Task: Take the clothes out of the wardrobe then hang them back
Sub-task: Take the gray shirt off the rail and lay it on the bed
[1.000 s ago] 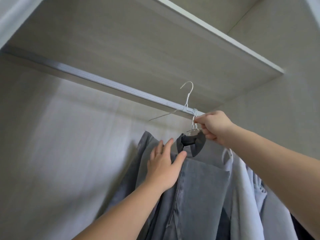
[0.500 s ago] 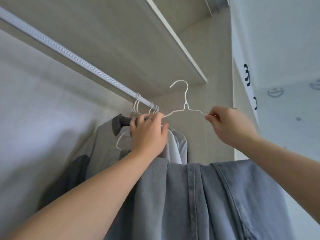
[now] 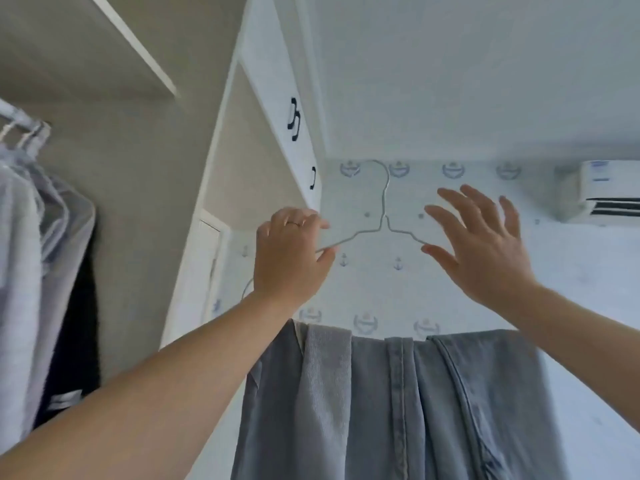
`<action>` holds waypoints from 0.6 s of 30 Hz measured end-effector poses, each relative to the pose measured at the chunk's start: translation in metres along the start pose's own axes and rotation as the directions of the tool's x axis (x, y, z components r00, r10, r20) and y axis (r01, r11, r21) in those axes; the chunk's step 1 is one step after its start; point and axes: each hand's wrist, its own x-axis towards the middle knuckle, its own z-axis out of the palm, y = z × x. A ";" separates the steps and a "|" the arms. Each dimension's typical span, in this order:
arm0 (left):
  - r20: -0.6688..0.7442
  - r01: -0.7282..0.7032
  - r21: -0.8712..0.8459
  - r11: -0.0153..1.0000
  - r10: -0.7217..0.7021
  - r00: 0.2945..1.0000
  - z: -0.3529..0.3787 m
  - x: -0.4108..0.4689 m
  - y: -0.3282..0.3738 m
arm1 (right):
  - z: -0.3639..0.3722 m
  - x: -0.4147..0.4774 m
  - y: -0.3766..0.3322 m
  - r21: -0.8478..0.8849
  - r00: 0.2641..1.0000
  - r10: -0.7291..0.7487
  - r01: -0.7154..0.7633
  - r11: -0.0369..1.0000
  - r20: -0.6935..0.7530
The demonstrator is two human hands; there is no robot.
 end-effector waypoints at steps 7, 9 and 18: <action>0.235 0.014 -0.065 0.998 0.001 0.972 0.124 -0.041 0.146 | -0.027 -0.119 0.132 -0.273 0.970 0.078 -0.012 0.962 0.230; 0.260 -0.005 -0.124 0.992 0.038 0.965 0.158 -0.056 0.189 | -0.036 -0.155 0.166 -0.338 0.947 0.125 -0.018 0.941 0.296; 0.343 -0.088 -0.457 0.885 0.267 0.900 0.286 -0.131 0.396 | -0.100 -0.307 0.293 -0.658 0.775 0.393 0.038 0.752 0.494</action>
